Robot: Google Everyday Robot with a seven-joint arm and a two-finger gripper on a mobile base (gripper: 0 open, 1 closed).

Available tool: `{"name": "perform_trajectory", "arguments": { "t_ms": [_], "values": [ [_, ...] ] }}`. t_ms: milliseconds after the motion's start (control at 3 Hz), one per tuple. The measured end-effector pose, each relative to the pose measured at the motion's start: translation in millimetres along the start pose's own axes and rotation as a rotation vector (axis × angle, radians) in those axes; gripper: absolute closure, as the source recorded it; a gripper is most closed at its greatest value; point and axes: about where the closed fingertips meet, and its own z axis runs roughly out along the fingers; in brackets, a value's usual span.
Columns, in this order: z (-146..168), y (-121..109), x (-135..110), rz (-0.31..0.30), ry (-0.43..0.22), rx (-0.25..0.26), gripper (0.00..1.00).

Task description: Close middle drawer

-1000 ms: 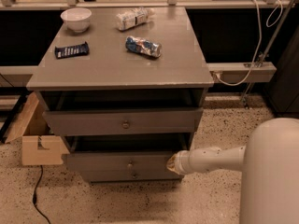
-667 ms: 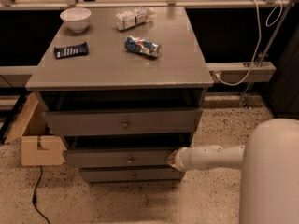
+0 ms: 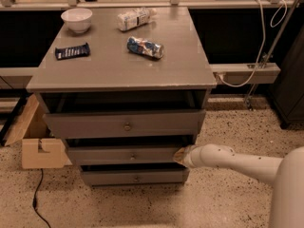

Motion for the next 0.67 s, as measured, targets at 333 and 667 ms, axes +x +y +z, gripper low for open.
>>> {"name": "perform_trajectory", "arguments": {
  "t_ms": [333,667],
  "values": [
    [-2.6,-8.3,6.1,0.024,-0.047,-0.004,1.0],
    [-3.7,-7.9,7.8,0.035,-0.061,-0.006,1.0]
  ]
}}
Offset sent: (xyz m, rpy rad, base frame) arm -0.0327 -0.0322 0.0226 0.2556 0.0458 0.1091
